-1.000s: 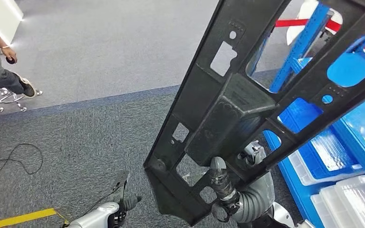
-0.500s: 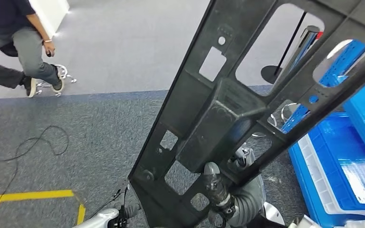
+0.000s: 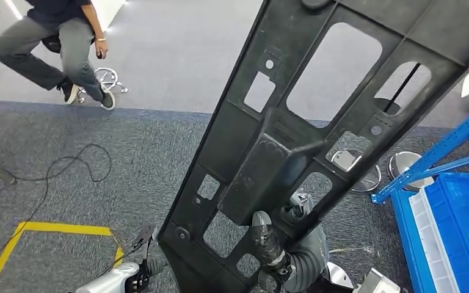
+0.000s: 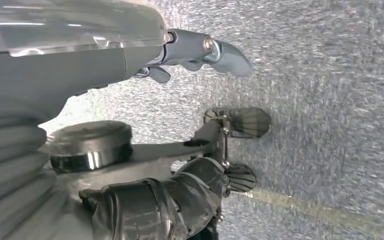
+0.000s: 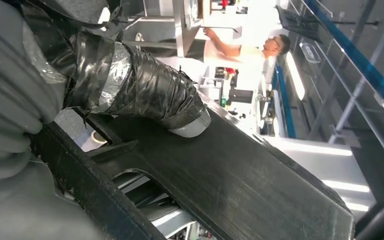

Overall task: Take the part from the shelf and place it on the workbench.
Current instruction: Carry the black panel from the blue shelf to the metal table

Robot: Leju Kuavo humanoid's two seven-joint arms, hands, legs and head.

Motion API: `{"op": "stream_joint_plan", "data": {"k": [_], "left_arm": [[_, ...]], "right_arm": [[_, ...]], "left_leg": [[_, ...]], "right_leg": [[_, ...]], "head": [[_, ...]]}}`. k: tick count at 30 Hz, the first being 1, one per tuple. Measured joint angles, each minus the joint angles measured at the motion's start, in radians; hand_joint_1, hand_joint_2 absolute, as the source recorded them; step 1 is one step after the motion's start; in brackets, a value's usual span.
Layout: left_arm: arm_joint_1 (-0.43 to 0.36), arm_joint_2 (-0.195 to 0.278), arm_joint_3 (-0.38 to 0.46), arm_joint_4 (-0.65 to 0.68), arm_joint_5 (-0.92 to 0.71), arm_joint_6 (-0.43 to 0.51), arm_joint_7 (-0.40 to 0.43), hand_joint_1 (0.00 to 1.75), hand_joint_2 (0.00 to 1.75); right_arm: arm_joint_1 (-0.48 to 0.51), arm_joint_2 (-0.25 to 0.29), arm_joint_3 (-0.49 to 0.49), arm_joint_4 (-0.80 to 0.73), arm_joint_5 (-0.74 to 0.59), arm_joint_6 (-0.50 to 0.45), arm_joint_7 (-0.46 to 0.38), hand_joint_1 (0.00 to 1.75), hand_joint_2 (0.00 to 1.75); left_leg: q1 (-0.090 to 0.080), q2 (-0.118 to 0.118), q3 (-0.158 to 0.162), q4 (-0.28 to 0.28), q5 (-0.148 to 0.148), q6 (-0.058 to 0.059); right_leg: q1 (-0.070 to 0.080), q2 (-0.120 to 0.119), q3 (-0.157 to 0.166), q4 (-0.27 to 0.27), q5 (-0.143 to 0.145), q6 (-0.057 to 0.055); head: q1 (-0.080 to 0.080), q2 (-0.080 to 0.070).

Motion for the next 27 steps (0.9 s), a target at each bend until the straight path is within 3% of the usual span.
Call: {"op": "stream_joint_plan", "data": {"k": [1, 3, 4, 5, 6, 7, 9, 11, 14, 16, 18, 20, 21, 22, 24, 26, 27], "left_arm": [[-0.002, 0.000, 0.000, 0.000, -0.005, -0.002, 0.005, 0.00, 1.75], [-0.005, -0.003, 0.000, 0.000, -0.012, -0.004, 0.010, 0.00, 1.75], [-0.004, -0.004, 0.000, 0.000, -0.013, -0.004, 0.010, 0.00, 1.75], [-0.001, -0.007, 0.000, 0.000, -0.015, -0.003, 0.008, 0.00, 1.75], [0.001, -0.009, 0.000, 0.000, -0.017, -0.002, 0.004, 0.00, 1.75], [0.002, -0.013, 0.000, 0.000, -0.019, 0.000, -0.002, 0.00, 1.75], [0.000, -0.022, 0.000, 0.000, -0.022, 0.005, -0.011, 0.00, 1.75], [-0.002, -0.033, 0.000, 0.000, -0.024, 0.010, -0.014, 0.00, 1.75], [0.002, -0.044, -0.001, 0.000, -0.030, 0.023, -0.012, 0.00, 1.75], [0.007, -0.053, -0.004, 0.000, -0.032, 0.028, -0.009, 0.00, 1.75], [0.009, -0.067, -0.006, 0.000, -0.033, 0.031, -0.006, 0.00, 1.75], [0.013, -0.078, -0.006, 0.000, -0.031, 0.036, -0.006, 0.00, 1.75], [0.016, -0.082, -0.006, 0.000, -0.030, 0.040, -0.006, 0.00, 1.75], [0.018, -0.086, -0.006, 0.000, -0.029, 0.044, -0.007, 0.00, 1.75], [0.019, -0.094, -0.007, 0.000, -0.028, 0.054, -0.012, 0.00, 1.75], [0.015, -0.103, -0.007, 0.000, -0.027, 0.063, -0.018, 0.00, 1.75], [0.013, -0.108, -0.007, 0.000, -0.027, 0.067, -0.021, 0.00, 1.75]], "right_arm": [[0.001, 0.000, 0.000, 0.000, 0.004, -0.005, 0.001, 1.75, 1.75], [0.008, 0.000, 0.000, 0.001, 0.011, -0.016, 0.003, 1.75, 1.75], [0.012, 0.000, 0.000, 0.001, 0.012, -0.022, 0.004, 1.75, 1.75], [0.017, 0.000, 0.000, 0.001, 0.014, -0.027, 0.007, 1.75, 1.75], [0.020, 0.000, 0.000, 0.001, 0.016, -0.031, 0.010, 1.75, 1.75], [0.021, -0.001, 0.000, 0.001, 0.019, -0.035, 0.013, 1.75, 1.75], [0.022, -0.001, 0.000, 0.000, 0.025, -0.042, 0.017, 1.75, 1.75], [0.025, -0.001, 0.000, -0.003, 0.028, -0.051, 0.019, 1.75, 1.75], [0.029, -0.001, 0.000, -0.008, 0.032, -0.064, 0.021, 1.75, 1.75], [0.034, 0.000, 0.000, -0.015, 0.036, -0.073, 0.025, 1.75, 1.75], [0.041, 0.000, 0.000, -0.022, 0.039, -0.080, 0.031, 1.75, 1.75], [0.045, 0.000, 0.000, -0.024, 0.040, -0.084, 0.036, 1.75, 1.75], [0.046, 0.000, 0.000, -0.024, 0.040, -0.086, 0.037, 1.75, 1.75], [0.047, 0.000, 0.000, -0.025, 0.040, -0.088, 0.038, 1.75, 1.75], [0.047, 0.000, 0.000, -0.027, 0.039, -0.089, 0.038, 1.75, 1.75], [0.046, 0.000, 0.000, -0.030, 0.037, -0.089, 0.038, 1.75, 1.75], [0.046, 0.001, 0.000, -0.031, 0.036, -0.089, 0.038, 1.75, 1.75]], "left_leg": [[0.002, -0.008, 0.003, -0.003, 0.001, 0.007], [0.000, -0.026, 0.005, -0.003, -0.001, 0.018], [-0.001, -0.037, 0.005, -0.003, -0.002, 0.021], [-0.003, -0.049, 0.005, -0.002, -0.003, 0.023], [-0.005, -0.062, 0.006, 0.000, -0.004, 0.023], [-0.006, -0.076, 0.006, 0.002, -0.004, 0.023], [-0.009, -0.101, 0.005, 0.007, -0.007, 0.021], [-0.009, -0.122, 0.001, 0.011, -0.007, 0.014], [-0.006, -0.140, -0.004, 0.008, -0.005, -0.001], [-0.008, -0.091, -0.021, 0.046, -0.028, -0.013], [-0.005, -0.032, -0.075, 0.158, -0.084, -0.025], [0.004, -0.022, -0.136, 0.274, -0.125, -0.034], [0.008, -0.020, -0.147, 0.294, -0.122, -0.038], [0.011, -0.017, -0.137, 0.270, -0.100, -0.041], [0.013, 0.012, -0.071, 0.143, -0.039, -0.045], [0.006, 0.043, -0.019, 0.042, -0.011, -0.035], [0.002, 0.049, -0.011, 0.025, -0.013, -0.027]], "right_leg": [[-0.001, 0.022, -0.017, 0.038, -0.022, 0.002], [0.001, 0.060, -0.083, 0.165, -0.079, -0.001], [0.003, 0.067, -0.119, 0.225, -0.096, -0.003], [0.005, 0.071, -0.143, 0.259, -0.096, -0.005], [0.006, 0.074, -0.149, 0.253, -0.075, -0.008], [0.007, 0.079, -0.136, 0.210, -0.039, -0.012], [0.007, 0.110, -0.085, 0.078, 0.030, -0.022], [0.007, 0.134, -0.056, 0.004, 0.050, -0.025], [0.006, 0.118, -0.045, -0.011, 0.049, -0.029], [0.000, 0.098, -0.032, -0.020, 0.052, -0.038], [-0.001, 0.074, -0.023, -0.024, 0.050, -0.045], [-0.002, 0.051, -0.021, -0.023, 0.046, -0.046], [-0.002, 0.040, -0.020, -0.022, 0.044, -0.045], [-0.004, 0.029, -0.018, -0.020, 0.041, -0.042], [-0.006, 0.011, -0.014, -0.014, 0.032, -0.033], [-0.001, -0.007, -0.009, -0.009, 0.022, -0.020], [0.003, -0.015, -0.007, -0.009, 0.018, -0.013]], "head": [[0.002, 0.000], [0.005, 0.000], [0.006, 0.000], [0.006, 0.000], [0.006, 0.000], [0.006, 0.000], [0.006, 0.000], [0.006, 0.000], [0.005, 0.000], [0.000, 0.000], [-0.006, 0.000], [-0.008, 0.000], [-0.008, 0.000], [-0.008, 0.000], [-0.009, 0.000], [-0.009, 0.000], [-0.008, 0.000]]}}
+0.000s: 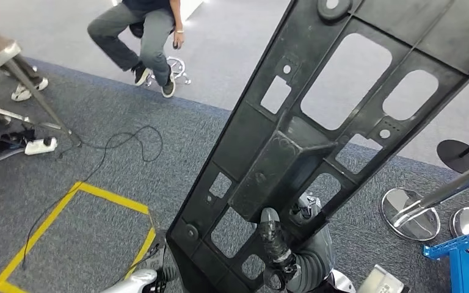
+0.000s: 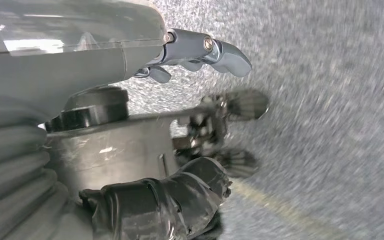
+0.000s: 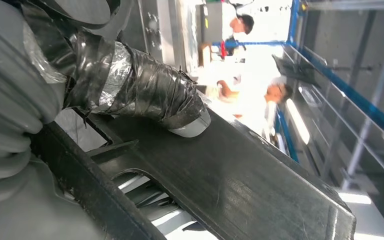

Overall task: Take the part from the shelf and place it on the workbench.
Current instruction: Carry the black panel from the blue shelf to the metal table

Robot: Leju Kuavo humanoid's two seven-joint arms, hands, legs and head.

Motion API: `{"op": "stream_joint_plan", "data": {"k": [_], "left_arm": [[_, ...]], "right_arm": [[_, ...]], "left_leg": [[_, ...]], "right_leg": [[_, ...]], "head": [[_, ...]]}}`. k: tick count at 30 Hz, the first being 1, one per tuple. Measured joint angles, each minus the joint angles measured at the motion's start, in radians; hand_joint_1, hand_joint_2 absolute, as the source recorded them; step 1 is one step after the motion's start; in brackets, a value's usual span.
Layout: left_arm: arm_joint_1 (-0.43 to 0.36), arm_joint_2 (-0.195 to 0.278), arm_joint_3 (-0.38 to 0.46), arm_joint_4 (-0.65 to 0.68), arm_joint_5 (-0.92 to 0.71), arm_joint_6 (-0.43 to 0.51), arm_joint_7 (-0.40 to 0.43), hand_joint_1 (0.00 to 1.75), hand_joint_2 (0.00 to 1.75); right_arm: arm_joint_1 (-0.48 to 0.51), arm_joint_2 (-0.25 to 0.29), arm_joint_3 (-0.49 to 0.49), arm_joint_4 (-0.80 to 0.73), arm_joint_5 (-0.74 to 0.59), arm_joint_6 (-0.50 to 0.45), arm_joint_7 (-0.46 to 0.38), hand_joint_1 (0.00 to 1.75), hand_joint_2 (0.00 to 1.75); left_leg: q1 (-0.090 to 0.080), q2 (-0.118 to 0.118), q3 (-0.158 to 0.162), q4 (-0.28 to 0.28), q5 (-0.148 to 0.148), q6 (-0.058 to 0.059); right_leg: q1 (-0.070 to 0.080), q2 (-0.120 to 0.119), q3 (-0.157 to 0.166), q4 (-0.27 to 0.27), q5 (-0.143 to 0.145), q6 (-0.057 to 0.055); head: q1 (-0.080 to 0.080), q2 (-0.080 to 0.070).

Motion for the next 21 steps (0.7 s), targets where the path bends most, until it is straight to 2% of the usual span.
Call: {"op": "stream_joint_plan", "data": {"k": [2, 4, 6, 8, 9, 10, 11, 12, 13, 15, 16, 17, 18, 19, 21], "left_arm": [[0.002, -0.008, 0.000, 0.000, 0.002, 0.004, 0.002, 0.00, 1.75], [0.006, -0.015, 0.000, 0.000, 0.004, 0.006, 0.012, 0.00, 1.75], [0.005, -0.022, 0.000, 0.000, 0.006, 0.006, 0.021, 0.00, 1.75], [0.002, -0.024, -0.001, 0.000, 0.008, -0.007, 0.039, 0.00, 1.75], [0.000, -0.023, -0.001, 0.000, 0.008, -0.019, 0.054, 0.00, 1.75], [-0.005, -0.019, -0.002, 0.000, 0.008, -0.034, 0.069, 0.00, 1.75], [-0.011, -0.013, -0.003, 0.000, 0.007, -0.046, 0.081, 0.00, 1.75], [-0.019, -0.008, -0.004, 0.000, 0.006, -0.055, 0.090, 0.00, 1.75], [-0.027, -0.003, -0.005, 0.000, 0.004, -0.060, 0.095, 0.00, 1.75], [-0.040, 0.004, -0.006, 0.000, -0.002, -0.062, 0.102, 0.00, 1.75], [-0.045, 0.006, -0.007, 0.001, -0.005, -0.061, 0.104, 0.00, 1.75], [-0.048, 0.009, -0.008, 0.001, -0.008, -0.060, 0.106, 0.00, 1.75], [-0.050, 0.011, -0.008, 0.001, -0.011, -0.058, 0.108, 0.00, 1.75], [-0.053, 0.013, -0.009, 0.001, -0.013, -0.056, 0.112, 0.00, 1.75], [-0.063, 0.015, -0.014, 0.001, -0.019, -0.056, 0.120, 0.00, 1.75]], "right_arm": [[0.000, 0.000, 0.000, -0.001, -0.004, 0.000, 0.000, 1.75, 1.75], [-0.001, 0.000, 0.001, -0.001, -0.007, 0.000, 0.000, 1.75, 1.75], [-0.002, 0.000, 0.001, -0.001, -0.008, 0.000, -0.001, 1.75, 1.75], [-0.001, -0.001, 0.001, -0.001, -0.010, 0.000, -0.001, 1.75, 1.75], [-0.001, -0.001, 0.001, -0.001, -0.010, 0.000, -0.001, 1.75, 1.75], [-0.001, -0.002, 0.001, -0.001, -0.011, 0.001, 0.000, 1.75, 1.75], [-0.001, -0.003, 0.001, -0.001, -0.011, 0.001, 0.001, 1.75, 1.75], [-0.002, -0.005, 0.001, -0.002, -0.011, 0.001, 0.002, 1.75, 1.75], [-0.002, -0.006, 0.001, -0.003, -0.011, 0.000, 0.005, 1.75, 1.75], [-0.002, -0.009, 0.001, -0.010, -0.008, -0.003, 0.010, 1.75, 1.75], [-0.002, -0.010, 0.001, -0.015, -0.006, -0.007, 0.013, 1.75, 1.75], [-0.002, -0.012, 0.001, -0.020, -0.004, -0.012, 0.016, 1.75, 1.75], [-0.002, -0.013, 0.001, -0.025, -0.002, -0.016, 0.020, 1.75, 1.75], [-0.002, -0.014, 0.001, -0.030, 0.000, -0.021, 0.025, 1.75, 1.75], [0.000, -0.016, 0.001, -0.040, 0.003, -0.030, 0.033, 1.75, 1.75]], "left_leg": [[-0.002, -0.023, 0.000, -0.003, 0.000, 0.018], [0.001, -0.045, 0.004, -0.009, 0.002, 0.032], [0.003, -0.063, 0.005, -0.012, 0.004, 0.044], [-0.001, -0.085, 0.005, -0.012, 0.003, 0.051], [-0.003, -0.099, 0.006, -0.012, 0.003, 0.052], [-0.004, -0.113, 0.006, -0.012, 0.003, 0.053], [-0.005, -0.127, 0.007, -0.011, 0.003, 0.053], [-0.005, -0.142, 0.008, -0.010, 0.003, 0.053], [-0.007, -0.154, 0.007, -0.008, 0.003, 0.051], [-0.007, -0.175, 0.002, -0.006, 0.005, 0.042], [-0.005, -0.185, -0.001, -0.007, 0.007, 0.036], [-0.004, -0.195, -0.003, -0.010, 0.010, 0.028], [-0.004, -0.191, -0.005, -0.010, 0.011, 0.023], [-0.005, -0.173, -0.010, 0.000, 0.004, 0.017], [-0.006, -0.112, -0.046, 0.077, -0.038, 0.007]], "right_leg": [[0.001, -0.014, 0.008, -0.005, -0.004, 0.012], [-0.003, 0.013, 0.003, 0.015, -0.024, 0.022], [-0.003, 0.062, -0.042, 0.109, -0.075, 0.023], [0.000, 0.082, -0.111, 0.235, -0.121, 0.020], [0.002, 0.086, -0.133, 0.268, -0.122, 0.018], [0.002, 0.089, -0.138, 0.264, -0.105, 0.015], [0.003, 0.094, -0.125, 0.224, -0.072, 0.011], [0.002, 0.106, -0.098, 0.158, -0.033, 0.006], [0.001, 0.129, -0.072, 0.094, -0.006, 0.001], [0.001, 0.160, -0.037, 0.016, 0.016, -0.003], [0.002, 0.164, -0.033, 0.008, 0.014, -0.003], [0.001, 0.153, -0.030, 0.003, 0.016, -0.005], [0.000, 0.142, -0.026, -0.002, 0.019, -0.009], [-0.003, 0.131, -0.020, -0.008, 0.021, -0.014], [-0.006, 0.106, -0.011, -0.017, 0.023, -0.024]], "head": [[0.003, 0.000], [0.006, 0.000], [0.010, 0.000], [0.012, 0.000], [0.012, 0.000], [0.012, 0.000], [0.012, 0.000], [0.013, 0.000], [0.013, 0.000], [0.012, 0.000], [0.012, 0.000], [0.012, 0.000], [0.012, 0.000], [0.009, 0.000], [0.002, 0.000]]}}
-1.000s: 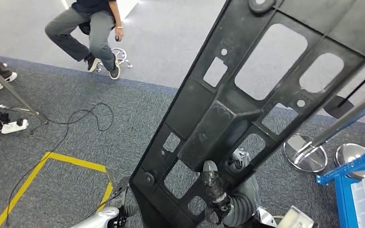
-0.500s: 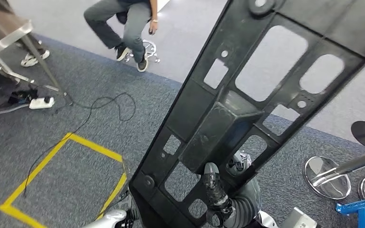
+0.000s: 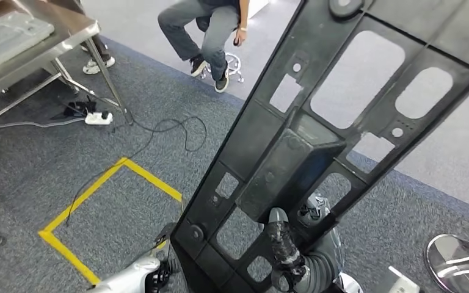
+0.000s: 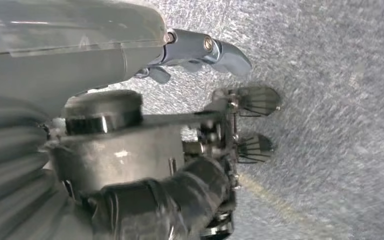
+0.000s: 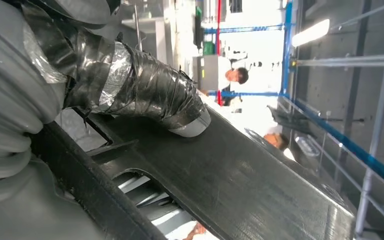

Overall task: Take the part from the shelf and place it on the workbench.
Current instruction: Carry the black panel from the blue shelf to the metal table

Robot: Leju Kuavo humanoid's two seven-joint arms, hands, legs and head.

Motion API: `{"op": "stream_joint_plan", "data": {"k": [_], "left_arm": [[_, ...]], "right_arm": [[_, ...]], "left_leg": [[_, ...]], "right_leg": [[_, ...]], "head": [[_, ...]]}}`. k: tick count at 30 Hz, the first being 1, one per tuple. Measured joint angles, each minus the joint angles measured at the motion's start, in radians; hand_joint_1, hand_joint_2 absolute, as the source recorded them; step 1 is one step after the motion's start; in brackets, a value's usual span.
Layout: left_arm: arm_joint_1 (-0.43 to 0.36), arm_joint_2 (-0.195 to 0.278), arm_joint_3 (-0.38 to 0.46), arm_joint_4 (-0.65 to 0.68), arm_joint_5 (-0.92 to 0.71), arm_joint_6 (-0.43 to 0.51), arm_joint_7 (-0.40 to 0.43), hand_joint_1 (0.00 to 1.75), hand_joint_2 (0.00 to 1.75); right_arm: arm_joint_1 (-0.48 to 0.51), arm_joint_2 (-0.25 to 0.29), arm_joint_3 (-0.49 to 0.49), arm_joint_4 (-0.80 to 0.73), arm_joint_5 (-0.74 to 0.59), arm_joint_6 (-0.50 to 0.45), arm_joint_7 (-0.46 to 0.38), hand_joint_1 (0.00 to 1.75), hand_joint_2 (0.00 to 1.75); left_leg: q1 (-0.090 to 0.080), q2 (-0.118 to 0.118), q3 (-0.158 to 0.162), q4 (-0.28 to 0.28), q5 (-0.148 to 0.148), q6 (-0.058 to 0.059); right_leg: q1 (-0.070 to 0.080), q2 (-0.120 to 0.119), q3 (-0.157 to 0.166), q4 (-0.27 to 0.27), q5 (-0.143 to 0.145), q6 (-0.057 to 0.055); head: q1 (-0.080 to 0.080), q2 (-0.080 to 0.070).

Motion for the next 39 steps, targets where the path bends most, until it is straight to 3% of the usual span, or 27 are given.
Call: {"op": "stream_joint_plan", "data": {"k": [2, 3, 4, 5, 7, 8, 10, 12, 13, 16, 18, 20, 21, 22, 23, 25, 28, 30, 32, 34, 35, 37, 39], "left_arm": [[-0.009, -0.001, -0.007, 0.000, -0.005, -0.001, 0.009, 0.00, 1.75], [-0.010, -0.002, -0.010, 0.000, -0.006, -0.002, 0.013, 0.00, 1.75], [-0.011, -0.002, -0.011, 0.000, -0.008, -0.003, 0.017, 0.00, 1.75], [-0.011, -0.002, -0.012, 0.000, -0.013, -0.008, 0.021, 0.00, 1.75], [-0.004, -0.002, -0.022, 0.000, -0.044, -0.040, 0.019, 0.00, 1.75], [0.014, -0.002, -0.033, 0.000, -0.068, -0.062, -0.005, 0.00, 1.75], [0.087, 0.002, -0.052, 0.000, -0.105, -0.095, -0.123, 0.00, 1.75], [0.182, 0.009, -0.060, 0.001, -0.117, -0.112, -0.237, 0.00, 1.75], [0.222, 0.012, -0.062, 0.002, -0.120, -0.120, -0.260, 0.00, 1.75], [0.271, 0.017, -0.070, 0.003, -0.132, -0.135, -0.254, 0.00, 1.75], [0.271, 0.017, -0.072, 0.003, -0.133, -0.136, -0.251, 0.00, 1.75], [0.271, 0.017, -0.077, 0.003, -0.140, -0.141, -0.233, 0.00, 1.75], [0.272, 0.017, -0.080, 0.003, -0.144, -0.143, -0.224, 0.00, 1.75], [0.273, 0.017, -0.084, 0.003, -0.147, -0.146, -0.215, 0.00, 1.75], [0.274, 0.018, -0.087, 0.003, -0.148, -0.146, -0.214, 0.00, 1.75], [0.273, 0.018, -0.093, 0.002, -0.148, -0.146, -0.215, 0.00, 1.75], [0.278, 0.020, -0.096, 0.003, -0.148, -0.146, -0.215, 0.00, 1.75], [0.281, 0.022, -0.098, 0.002, -0.148, -0.146, -0.216, 0.00, 1.75], [0.280, 0.022, -0.098, 0.002, -0.148, -0.145, -0.217, 0.00, 1.75], [0.280, 0.022, -0.099, 0.002, -0.148, -0.144, -0.219, 0.00, 1.75], [0.280, 0.022, -0.099, 0.002, -0.148, -0.144, -0.220, 0.00, 1.75], [0.282, 0.022, -0.102, 0.002, -0.148, -0.144, -0.220, 0.00, 1.75], [0.281, 0.022, -0.107, 0.002, -0.149, -0.143, -0.220, 0.00, 1.75]], "right_arm": [[0.004, -0.003, 0.000, -0.005, 0.001, -0.006, 0.004, 1.75, 1.75], [0.006, -0.005, -0.001, -0.006, 0.001, -0.007, 0.006, 1.75, 1.75], [0.008, -0.007, -0.001, -0.008, 0.001, -0.008, 0.009, 1.75, 1.75], [0.010, -0.009, -0.001, -0.009, 0.004, -0.014, 0.012, 1.75, 1.75], [0.015, -0.012, -0.004, -0.014, 0.033, -0.057, 0.016, 1.75, 1.75], [0.023, -0.014, -0.009, -0.019, 0.058, -0.095, 0.019, 1.75, 1.75], [0.050, -0.029, -0.022, -0.043, 0.101, -0.169, 0.030, 1.75, 1.75], [0.078, -0.054, -0.033, -0.075, 0.121, -0.210, 0.044, 1.75, 1.75], [0.089, -0.065, -0.036, -0.089, 0.129, -0.219, 0.049, 1.75, 1.75], [0.104, -0.078, -0.039, -0.110, 0.145, -0.226, 0.056, 1.75, 1.75], [0.106, -0.079, -0.040, -0.114, 0.147, -0.226, 0.057, 1.75, 1.75], [0.121, -0.089, -0.044, -0.124, 0.171, -0.228, 0.075, 1.75, 1.75], [0.128, -0.095, -0.047, -0.131, 0.184, -0.229, 0.084, 1.75, 1.75], [0.135, -0.100, -0.049, -0.138, 0.197, -0.230, 0.094, 1.75, 1.75], [0.137, -0.101, -0.050, -0.143, 0.200, -0.230, 0.095, 1.75, 1.75], [0.141, -0.102, -0.052, -0.153, 0.204, -0.230, 0.099, 1.75, 1.75], [0.147, -0.105, -0.053, -0.161, 0.208, -0.230, 0.105, 1.75, 1.75], [0.148, -0.105, -0.053, -0.167, 0.214, -0.230, 0.106, 1.75, 1.75], [0.153, -0.106, -0.053, -0.173, 0.219, -0.230, 0.105, 1.75, 1.75], [0.161, -0.106, -0.053, -0.176, 0.219, -0.230, 0.105, 1.75, 1.75], [0.165, -0.106, -0.054, -0.178, 0.218, -0.230, 0.104, 1.75, 1.75], [0.168, -0.106, -0.054, -0.183, 0.217, -0.230, 0.104, 1.75, 1.75], [0.171, -0.106, -0.055, -0.190, 0.217, -0.230, 0.104, 1.75, 1.75]], "left_leg": [[0.005, 0.033, -0.063, 0.126, -0.054, -0.011], [0.009, 0.038, -0.084, 0.167, -0.064, -0.014], [0.012, 0.041, -0.088, 0.175, -0.057, -0.018], [0.014, 0.046, -0.071, 0.143, -0.033, -0.020], [0.012, 0.082, -0.001, 0.013, 0.020, -0.019], [0.008, 0.099, 0.029, -0.041, 0.033, -0.013], [-0.001, 0.116, 0.055, -0.082, 0.025, 0.002], [-0.001, 0.101, 0.064, -0.086, 0.022, 0.017], [0.001, 0.095, 0.067, -0.089, 0.021, 0.023], [0.004, 0.079, 0.070, -0.093, 0.023, 0.037], [0.004, 0.075, 0.069, -0.093, 0.023, 0.040], [0.003, 0.030, 0.071, -0.093, 0.022, 0.043], [0.002, 0.003, 0.072, -0.092, 0.021, 0.045], [0.002, -0.026, 0.073, -0.091, 0.020, 0.045], [0.000, -0.039, 0.072, -0.086, 0.019, 0.041], [-0.002, -0.060, 0.068, -0.081, 0.018, 0.031], [0.000, -0.080, 0.062, -0.083, 0.020, 0.012], [-0.003, -0.043, 0.043, -0.042, -0.004, 0.003], [-0.003, 0.013, -0.005, 0.065, -0.065, -0.004], [-0.001, 0.035, -0.051, 0.167, -0.109, -0.007], [-0.001, 0.039, -0.053, 0.177, -0.107, -0.006], [-0.002, 0.054, 0.000, 0.090, -0.058, 0.001], [-0.011, 0.101, 0.069, -0.034, -0.018, 0.015]], "right_leg": [[0.001, -0.025, 0.003, 0.000, -0.003, -0.006], [0.001, -0.037, 0.003, 0.001, -0.005, -0.005], [0.001, -0.048, 0.004, 0.002, -0.007, -0.004], [-0.001, -0.059, 0.005, 0.004, -0.010, -0.001], [0.000, -0.079, 0.011, 0.009, -0.019, 0.007], [0.003, -0.087, 0.015, 0.010, -0.025, 0.014], [0.008, -0.099, 0.026, 0.007, -0.035, 0.026], [0.006, -0.104, 0.037, 0.002, -0.043, 0.039], [0.004, -0.093, 0.037, 0.009, -0.053, 0.044], [0.000, -0.047, 0.016, 0.063, -0.094, 0.050], [0.000, -0.041, 0.008, 0.079, -0.104, 0.050], [0.003, -0.027, -0.050, 0.171, -0.117, 0.046], [0.004, -0.016, -0.065, 0.184, -0.104, 0.044], [0.003, 0.006, -0.071, 0.175, -0.082, 0.041], [0.002, 0.027, -0.043, 0.107, -0.052, 0.039], [0.000, 0.055, -0.012, 0.033, -0.029, 0.034], [0.002, 0.033, -0.002, 0.023, -0.029, 0.015], [-0.001, 0.011, 0.007, 0.016, -0.027, 0.002], [0.004, -0.014, 0.011, 0.015, -0.029, -0.005], [0.011, -0.041, 0.012, 0.016, -0.031, -0.009], [0.012, -0.054, 0.013, 0.016, -0.033, -0.010], [0.015, -0.077, 0.016, 0.016, -0.037, -0.010], [0.020, -0.095, 0.021, 0.017, -0.042, -0.004]], "head": [[-0.004, 0.000], [-0.004, 0.000], [-0.004, 0.000], [-0.004, 0.000], [-0.004, 0.000], [-0.004, 0.000], [0.000, 0.000], [0.003, 0.000], [0.005, 0.000], [0.006, 0.000], [0.005, 0.000], [0.009, 0.000], [0.011, 0.000], [0.013, 0.000], [0.014, 0.000], [0.014, 0.000], [0.013, 0.000], [0.008, 0.000], [0.002, 0.000], [0.002, 0.000], [0.002, 0.000], [0.002, 0.000], [0.002, 0.000]]}}
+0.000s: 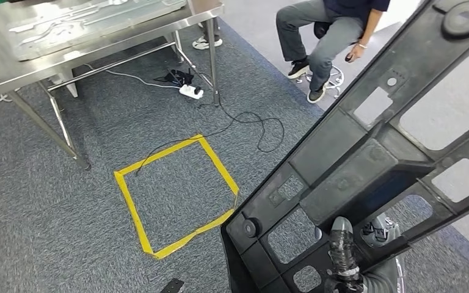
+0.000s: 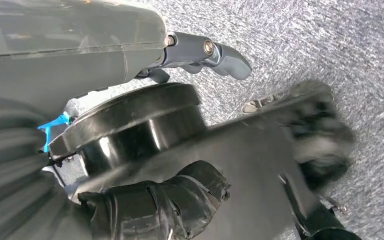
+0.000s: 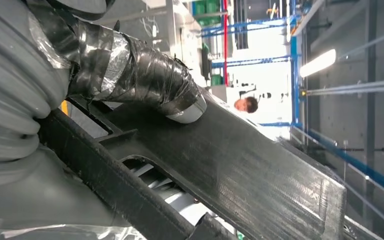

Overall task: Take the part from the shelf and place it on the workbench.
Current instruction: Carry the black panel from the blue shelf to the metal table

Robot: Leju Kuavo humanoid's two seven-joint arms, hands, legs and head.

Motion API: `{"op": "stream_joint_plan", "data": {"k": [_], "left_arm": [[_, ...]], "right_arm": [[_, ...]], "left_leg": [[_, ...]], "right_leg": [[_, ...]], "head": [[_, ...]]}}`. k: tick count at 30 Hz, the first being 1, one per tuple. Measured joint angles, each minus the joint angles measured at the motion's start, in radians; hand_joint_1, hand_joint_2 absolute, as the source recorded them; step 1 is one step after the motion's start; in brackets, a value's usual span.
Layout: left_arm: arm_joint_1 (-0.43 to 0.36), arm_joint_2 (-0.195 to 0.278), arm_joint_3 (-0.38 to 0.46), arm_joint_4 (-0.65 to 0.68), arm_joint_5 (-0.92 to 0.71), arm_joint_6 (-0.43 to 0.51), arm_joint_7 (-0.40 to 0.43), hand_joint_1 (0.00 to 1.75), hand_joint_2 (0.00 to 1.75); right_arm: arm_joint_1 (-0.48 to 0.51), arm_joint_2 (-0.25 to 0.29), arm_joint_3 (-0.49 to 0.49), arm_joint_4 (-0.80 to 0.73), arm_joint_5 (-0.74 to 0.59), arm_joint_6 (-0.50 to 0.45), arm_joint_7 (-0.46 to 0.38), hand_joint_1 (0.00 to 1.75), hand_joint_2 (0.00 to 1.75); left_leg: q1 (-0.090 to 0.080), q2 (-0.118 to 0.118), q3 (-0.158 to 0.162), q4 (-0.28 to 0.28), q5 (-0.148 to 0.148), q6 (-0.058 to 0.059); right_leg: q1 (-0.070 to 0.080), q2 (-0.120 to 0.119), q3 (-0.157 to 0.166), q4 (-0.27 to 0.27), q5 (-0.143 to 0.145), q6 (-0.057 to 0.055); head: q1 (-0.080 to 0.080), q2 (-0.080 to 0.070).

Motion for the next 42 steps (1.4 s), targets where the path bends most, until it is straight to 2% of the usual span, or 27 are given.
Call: {"op": "stream_joint_plan", "data": {"k": [2, 4, 5, 6, 8, 9, 10, 11, 12, 13, 15, 17, 19, 21, 23, 25, 26, 27, 29, 31, 33, 35, 36, 38, 40, 41, 42], "left_arm": [[-0.001, 0.000, -0.002, 0.000, -0.001, 0.000, 0.000, 0.00, 1.75], [0.001, 0.000, -0.002, 0.000, -0.002, 0.001, 0.001, 0.00, 1.75], [0.002, 0.000, -0.002, 0.000, -0.002, 0.001, 0.001, 0.00, 1.75], [0.002, 0.000, -0.002, 0.000, -0.002, 0.001, 0.002, 0.00, 1.75], [-0.001, 0.000, -0.003, 0.000, -0.002, 0.002, 0.002, 0.00, 1.75], [-0.002, -0.001, -0.003, 0.000, -0.002, 0.002, 0.002, 0.00, 1.75], [-0.002, -0.001, -0.003, 0.000, -0.002, 0.002, 0.003, 0.00, 1.75], [-0.001, -0.002, -0.003, 0.000, -0.002, 0.002, 0.003, 0.00, 1.75], [-0.001, -0.002, -0.004, 0.000, -0.002, 0.002, 0.004, 0.00, 1.75], [-0.001, -0.002, -0.004, 0.000, -0.002, 0.002, 0.004, 0.00, 1.75], [-0.003, -0.002, -0.005, 0.000, -0.002, 0.001, 0.004, 0.00, 1.75], [-0.006, -0.003, -0.006, 0.000, -0.002, 0.001, 0.004, 0.00, 1.75], [-0.005, -0.002, -0.007, 0.000, -0.002, -0.001, 0.005, 0.00, 1.75], [-0.004, -0.002, -0.008, 0.000, -0.002, -0.007, 0.006, 0.00, 1.75], [-0.006, -0.003, -0.008, 0.000, -0.001, -0.010, 0.006, 0.00, 1.75], [-0.008, -0.004, -0.008, 0.000, 0.000, -0.011, 0.004, 0.00, 1.75], [-0.008, -0.005, -0.008, 0.000, 0.000, -0.011, 0.002, 0.00, 1.75], [-0.008, -0.005, -0.008, 0.000, 0.001, -0.011, 0.001, 0.00, 1.75], [-0.008, -0.005, -0.008, 0.000, 0.002, -0.012, -0.002, 0.00, 1.75], [-0.009, -0.005, -0.008, 0.000, 0.002, -0.013, -0.006, 0.00, 1.75], [-0.010, -0.005, -0.008, 0.000, 0.003, -0.014, -0.009, 0.00, 1.75], [-0.010, -0.005, -0.008, 0.000, 0.005, -0.015, -0.010, 0.00, 1.75], [-0.010, -0.005, -0.008, 0.000, 0.006, -0.016, -0.011, 0.00, 1.75], [-0.011, -0.005, -0.008, 0.000, 0.007, -0.019, -0.014, 0.00, 1.75], [-0.011, -0.006, -0.008, 0.000, 0.008, -0.021, -0.016, 0.00, 1.75], [-0.010, -0.006, -0.008, 0.000, 0.009, -0.022, -0.016, 0.00, 1.75], [-0.009, -0.006, -0.008, 0.000, 0.009, -0.022, -0.016, 0.00, 1.75]], "right_arm": [[0.003, 0.000, -0.002, -0.005, -0.001, 0.000, 0.000, 1.75, 1.75], [0.005, 0.000, -0.006, -0.008, -0.007, 0.000, -0.003, 1.75, 1.75], [0.006, 0.000, -0.008, -0.011, -0.012, 0.000, -0.006, 1.75, 1.75], [0.008, 0.000, -0.010, -0.013, -0.016, 0.000, -0.011, 1.75, 1.75], [0.015, 0.000, -0.016, -0.017, -0.024, 0.000, -0.020, 1.75, 1.75], [0.019, 0.000, -0.019, -0.018, -0.029, 0.000, -0.022, 1.75, 1.75], [0.023, 0.000, -0.022, -0.019, -0.032, 0.000, -0.023, 1.75, 1.75], [0.027, 0.000, -0.024, -0.019, -0.035, 0.000, -0.023, 1.75, 1.75], [0.028, 0.000, -0.026, -0.020, -0.036, 0.000, -0.023, 1.75, 1.75], [0.030, 0.000, -0.028, -0.020, -0.037, 0.000, -0.023, 1.75, 1.75], [0.032, 0.000, -0.037, -0.023, -0.038, 0.000, -0.024, 1.75, 1.75], [0.036, 0.001, -0.043, -0.026, -0.039, 0.000, -0.025, 1.75, 1.75], [0.037, 0.004, -0.046, -0.030, -0.059, 0.000, -0.043, 1.75, 1.75], [0.037, 0.007, -0.046, -0.037, -0.100, 0.000, -0.075, 1.75, 1.75], [0.037, 0.009, -0.046, -0.044, -0.132, 0.000, -0.100, 1.75, 1.75], [0.038, 0.010, -0.046, -0.047, -0.149, 0.000, -0.109, 1.75, 1.75], [0.038, 0.010, -0.046, -0.047, -0.156, 0.000, -0.111, 1.75, 1.75], [0.039, 0.010, -0.046, -0.047, -0.162, 0.000, -0.113, 1.75, 1.75], [0.039, 0.010, -0.046, -0.047, -0.170, 0.000, -0.118, 1.75, 1.75], [0.039, 0.010, -0.046, -0.048, -0.174, 0.000, -0.124, 1.75, 1.75], [0.039, 0.010, -0.046, -0.051, -0.177, 0.000, -0.126, 1.75, 1.75], [0.039, 0.010, -0.046, -0.053, -0.180, 0.000, -0.126, 1.75, 1.75], [0.039, 0.010, -0.047, -0.054, -0.182, 0.000, -0.126, 1.75, 1.75], [0.040, 0.010, -0.047, -0.055, -0.186, 0.000, -0.126, 1.75, 1.75], [0.042, 0.010, -0.048, -0.055, -0.195, 0.000, -0.127, 1.75, 1.75], [0.043, 0.010, -0.048, -0.054, -0.199, 0.000, -0.128, 1.75, 1.75], [0.044, 0.010, -0.049, -0.054, -0.203, 0.000, -0.128, 1.75, 1.75]], "left_leg": [[-0.010, 0.021, 0.021, -0.046, 0.005, 0.012], [-0.009, -0.003, 0.023, -0.053, 0.011, 0.022], [-0.006, -0.013, 0.026, -0.060, 0.014, 0.027], [-0.003, -0.024, 0.030, -0.066, 0.018, 0.032], [0.000, -0.046, 0.034, -0.072, 0.021, 0.038], [0.000, -0.059, 0.033, -0.071, 0.022, 0.040], [0.000, -0.072, 0.033, -0.070, 0.021, 0.041], [0.000, -0.085, 0.033, -0.069, 0.021, 0.041], [0.000, -0.098, 0.033, -0.068, 0.021, 0.040], [0.001, -0.112, 0.034, -0.066, 0.020, 0.039], [0.001, -0.136, 0.031, -0.060, 0.018, 0.034], [0.001, -0.156, 0.025, -0.058, 0.020, 0.023], [0.004, -0.169, 0.020, -0.059, 0.023, 0.011], [0.003, -0.138, 0.006, -0.031, 0.003, 0.001], [0.004, -0.086, -0.038, 0.068, -0.052, -0.006], [0.008, -0.067, -0.094, 0.187, -0.099, -0.011], [0.010, -0.065, -0.106, 0.214, -0.102, -0.013], [0.012, -0.064, -0.099, 0.200, -0.085, -0.013], [0.012, -0.058, -0.034, 0.077, -0.024, -0.010], [0.008, -0.051, 0.025, -0.034, 0.008, -0.004], [0.002, -0.050, 0.037, -0.059, 0.007, 0.004], [0.004, -0.054, 0.039, -0.068, 0.012, 0.014], [0.005, -0.054, 0.043, -0.074, 0.015, 0.020], [0.009, -0.054, 0.049, -0.084, 0.019, 0.032], [0.007, -0.055, 0.049, -0.085, 0.018, 0.038], [0.007, -0.056, 0.048, -0.085, 0.018, 0.039], [0.007, -0.057, 0.049, -0.084, 0.017, 0.038]], "right_leg": [[0.004, -0.017, 0.003, -0.001, -0.003, 0.008], [0.005, -0.027, 0.006, -0.003, -0.007, 0.018], [0.003, -0.016, 0.007, 0.002, -0.014, 0.023], [0.001, 0.007, -0.001, 0.023, -0.029, 0.028], [-0.003, 0.057, -0.048, 0.124, -0.081, 0.034], [-0.003, 0.069, -0.083, 0.191, -0.106, 0.036], [-0.004, 0.074, -0.111, 0.240, -0.117, 0.037], [-0.004, 0.075, -0.126, 0.258, -0.109, 0.038], [-0.005, 0.077, -0.122, 0.236, -0.083, 0.038], [-0.007, 0.085, -0.101, 0.182, -0.044, 0.038], [-0.012, 0.123, -0.051, 0.060, 0.008, 0.035], [-0.012, 0.147, -0.030, 0.006, 0.015, 0.028], [-0.011, 0.133, -0.024, -0.002, 0.018, 0.017], [-0.013, 0.117, -0.015, -0.011, 0.024, 0.003], [-0.012, 0.101, -0.010, -0.015, 0.025, -0.006], [-0.009, 0.087, -0.010, -0.014, 0.024, -0.010], [-0.008, 0.081, -0.010, -0.013, 0.023, -0.010], [-0.008, 0.076, -0.010, -0.012, 0.022, -0.010], [-0.008, 0.071, -0.008, -0.009, 0.019, -0.007], [-0.005, 0.068, -0.009, -0.006, 0.016, 0.001], [-0.004, 0.065, -0.010, -0.009, 0.016, 0.011], [-0.005, 0.065, -0.008, -0.011, 0.015, 0.022], [-0.006, 0.066, -0.013, 0.001, 0.006, 0.026], [-0.007, 0.072, -0.053, 0.087, -0.043, 0.032], [-0.007, 0.076, -0.118, 0.216, -0.099, 0.035], [-0.007, 0.076, -0.140, 0.256, -0.107, 0.037], [-0.008, 0.076, -0.146, 0.260, -0.096, 0.038]], "head": [[0.001, 0.000], [0.001, 0.000], [0.001, 0.000], [0.002, 0.000], [0.005, 0.000], [0.005, 0.000], [0.006, 0.000], [0.006, 0.000], [0.006, 0.000], [0.006, 0.000], [0.006, 0.000], [0.006, 0.000], [0.006, 0.000], [0.003, 0.000], [-0.002, 0.000], [-0.004, 0.000], [-0.004, 0.000], [-0.004, 0.000], [-0.004, 0.000], [-0.004, 0.000], [-0.004, 0.000], [-0.003, 0.000], [-0.002, 0.000], [0.003, 0.000], [0.008, 0.000], [0.008, 0.000], [0.008, 0.000]]}}
